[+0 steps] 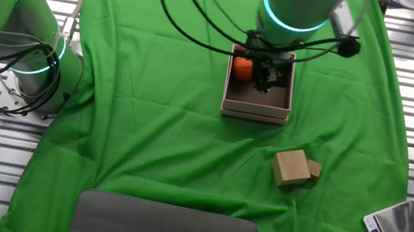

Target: Take everything out of the gift box

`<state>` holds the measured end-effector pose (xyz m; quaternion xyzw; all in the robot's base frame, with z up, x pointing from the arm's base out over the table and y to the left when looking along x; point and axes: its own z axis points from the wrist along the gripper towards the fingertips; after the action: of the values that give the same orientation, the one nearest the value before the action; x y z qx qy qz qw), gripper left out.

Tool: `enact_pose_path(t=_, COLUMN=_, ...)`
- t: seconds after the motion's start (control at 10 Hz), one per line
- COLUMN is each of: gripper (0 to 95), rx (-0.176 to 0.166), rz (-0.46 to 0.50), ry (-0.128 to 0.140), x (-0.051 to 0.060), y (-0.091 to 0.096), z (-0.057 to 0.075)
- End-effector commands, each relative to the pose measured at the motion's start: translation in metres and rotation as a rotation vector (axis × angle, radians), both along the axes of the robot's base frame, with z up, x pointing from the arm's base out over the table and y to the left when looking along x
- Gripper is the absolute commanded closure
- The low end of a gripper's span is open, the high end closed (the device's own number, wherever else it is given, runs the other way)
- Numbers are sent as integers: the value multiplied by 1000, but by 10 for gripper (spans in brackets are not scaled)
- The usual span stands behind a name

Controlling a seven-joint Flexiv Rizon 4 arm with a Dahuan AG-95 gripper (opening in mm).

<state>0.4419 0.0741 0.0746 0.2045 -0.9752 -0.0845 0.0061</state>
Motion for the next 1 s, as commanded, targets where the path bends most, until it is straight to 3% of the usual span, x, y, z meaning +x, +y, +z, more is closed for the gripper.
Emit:
enact_pose_path(t=0.1, gripper=380, rx=12, rz=-6, ry=2, x=-2, y=4, z=-3)
enact_pose_path(t=0.6, gripper=380, rx=53, rz=-25, ry=5, x=-8, y=13, z=-13)
enact_pose_path(t=1.0, gripper=380, rx=63, rz=-33, ry=14, x=-10, y=17, z=-15)
